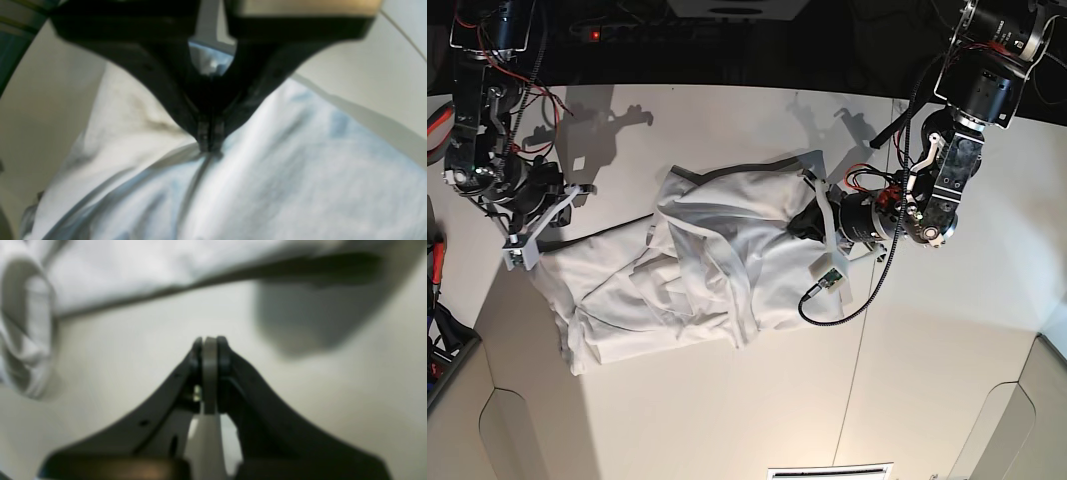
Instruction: Layout the t-shirt on the table in an organized manner, then fold the t-shirt properly
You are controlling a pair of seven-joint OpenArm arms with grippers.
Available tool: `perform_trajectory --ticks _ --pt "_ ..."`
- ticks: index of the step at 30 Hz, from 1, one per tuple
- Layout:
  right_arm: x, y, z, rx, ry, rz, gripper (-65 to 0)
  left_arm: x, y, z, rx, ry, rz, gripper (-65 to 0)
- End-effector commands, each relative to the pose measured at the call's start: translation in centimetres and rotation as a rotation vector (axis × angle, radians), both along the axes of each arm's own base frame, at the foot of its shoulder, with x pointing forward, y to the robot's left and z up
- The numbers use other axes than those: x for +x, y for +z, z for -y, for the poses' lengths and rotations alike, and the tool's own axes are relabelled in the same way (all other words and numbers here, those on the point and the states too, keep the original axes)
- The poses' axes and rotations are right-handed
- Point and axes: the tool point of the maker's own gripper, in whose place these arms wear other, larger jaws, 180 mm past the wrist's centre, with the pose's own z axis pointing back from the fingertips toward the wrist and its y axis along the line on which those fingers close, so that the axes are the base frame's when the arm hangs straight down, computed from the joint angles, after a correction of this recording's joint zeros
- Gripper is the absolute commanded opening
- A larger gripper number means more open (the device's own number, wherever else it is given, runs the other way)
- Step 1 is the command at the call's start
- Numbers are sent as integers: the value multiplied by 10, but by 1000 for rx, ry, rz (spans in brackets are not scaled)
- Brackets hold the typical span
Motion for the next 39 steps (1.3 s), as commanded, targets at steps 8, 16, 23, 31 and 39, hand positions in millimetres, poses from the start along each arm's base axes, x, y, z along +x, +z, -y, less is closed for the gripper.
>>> perform_trajectory --ticks 8,16,23,31,39 --pt "17 65 28 230 -62 204 -650 -27 -24 -134 477 -149 -17 -650" --pt "16 74 44 257 -116 237 -650 -16 -16 -143 472 -151 55 -650" --pt "40 97 39 264 -112 386 -397 -15 -16 -138 457 -153 63 -650" --pt "101 73 -11 299 5 272 -319 -14 -16 -136 449 -151 65 -650" --pt "133 24 -34 443 -63 105 -293 -14 -16 -136 449 -151 65 -650"
